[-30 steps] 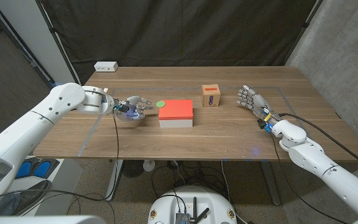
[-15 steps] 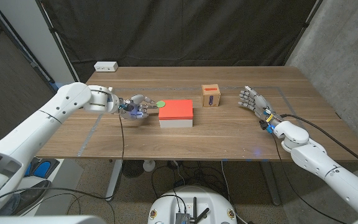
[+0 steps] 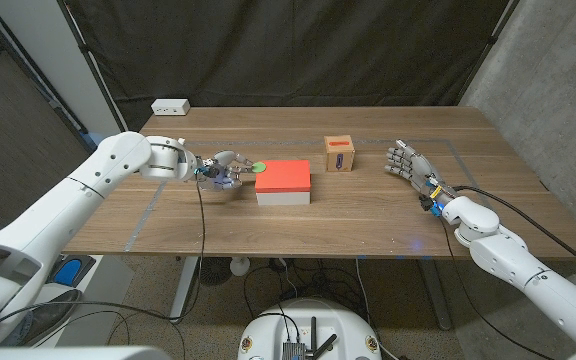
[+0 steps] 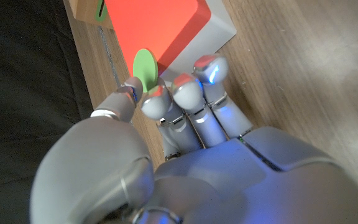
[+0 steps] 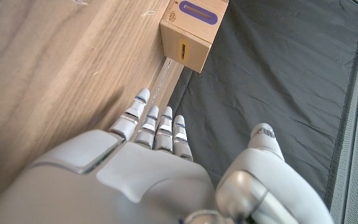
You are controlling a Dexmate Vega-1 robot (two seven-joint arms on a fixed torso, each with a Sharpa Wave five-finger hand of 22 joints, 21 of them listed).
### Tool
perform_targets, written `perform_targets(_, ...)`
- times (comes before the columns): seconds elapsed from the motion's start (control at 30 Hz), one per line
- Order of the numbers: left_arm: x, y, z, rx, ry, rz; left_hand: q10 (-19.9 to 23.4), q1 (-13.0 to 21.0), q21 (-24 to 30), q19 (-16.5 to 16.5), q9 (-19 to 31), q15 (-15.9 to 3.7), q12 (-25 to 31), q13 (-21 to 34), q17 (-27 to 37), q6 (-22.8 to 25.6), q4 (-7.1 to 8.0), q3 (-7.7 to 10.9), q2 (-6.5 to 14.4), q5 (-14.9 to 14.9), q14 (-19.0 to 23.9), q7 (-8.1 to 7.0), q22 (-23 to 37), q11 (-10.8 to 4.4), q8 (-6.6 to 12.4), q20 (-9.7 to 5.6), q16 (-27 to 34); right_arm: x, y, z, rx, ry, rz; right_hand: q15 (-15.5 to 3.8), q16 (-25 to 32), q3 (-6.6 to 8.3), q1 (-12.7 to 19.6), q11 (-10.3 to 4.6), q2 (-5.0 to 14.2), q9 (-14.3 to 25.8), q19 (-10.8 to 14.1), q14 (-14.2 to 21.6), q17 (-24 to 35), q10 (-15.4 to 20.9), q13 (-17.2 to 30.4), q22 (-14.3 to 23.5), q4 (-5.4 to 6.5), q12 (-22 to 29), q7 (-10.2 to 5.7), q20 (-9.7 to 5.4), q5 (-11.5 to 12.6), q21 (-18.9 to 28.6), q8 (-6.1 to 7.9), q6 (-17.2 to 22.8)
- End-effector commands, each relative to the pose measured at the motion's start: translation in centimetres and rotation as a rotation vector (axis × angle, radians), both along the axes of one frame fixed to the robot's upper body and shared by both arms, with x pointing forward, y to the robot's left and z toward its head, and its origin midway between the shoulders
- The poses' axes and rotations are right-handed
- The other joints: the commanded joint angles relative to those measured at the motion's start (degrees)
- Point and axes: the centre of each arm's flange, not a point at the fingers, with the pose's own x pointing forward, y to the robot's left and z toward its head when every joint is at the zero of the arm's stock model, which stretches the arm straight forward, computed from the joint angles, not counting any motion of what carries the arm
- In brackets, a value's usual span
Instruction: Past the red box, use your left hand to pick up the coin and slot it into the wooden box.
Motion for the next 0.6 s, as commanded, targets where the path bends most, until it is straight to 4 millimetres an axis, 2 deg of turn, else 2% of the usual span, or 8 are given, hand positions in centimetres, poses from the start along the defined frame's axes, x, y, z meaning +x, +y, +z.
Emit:
perform_targets(0.03, -0.47, -0.05, -0.55, -0.027, -0.009, 0.020, -0.22, 0.12, 0.01, 0.42, 0.32, -0.04, 0.15, 0.23, -0.01, 1.45, 0.04, 0.94, 1.30, 0.20, -0.07, 0.22, 0.24, -0.12, 0.09, -1.11, -0.02, -0.21, -0.23, -0.37, -0.002, 0.006, 0.000, 0.04, 0.58, 0.26, -0.11, -0.21, 0.30, 0.28, 0.35, 0.46, -0.04, 0.50, 0.19, 0.29, -0.32, 0.35, 0.06, -0.02, 0.07, -0.36, 0.20, 0.32)
perform_targets(0.6, -0.10, 0.02, -0.93, -0.052, -0.018, 0.027, -0.31, -0.09, 0.44, 0.23, 0.30, -0.04, 0.49, 0.34, 0.72, 2.42, -0.34, 1.67, 2.57, 0.34, -0.32, 0.10, -0.44, -0.12, -0.97, -1.13, 0.25, 0.13, -0.12, -0.39, -0.015, 0.010, -0.001, 0.25, 0.62, 0.21, -0.25, -0.21, 0.26, 0.30, 0.41, 0.58, -0.17, 0.75, 0.24, 0.31, -0.33, 0.39, -0.03, 0.20, 0.06, -0.85, 0.21, 0.46)
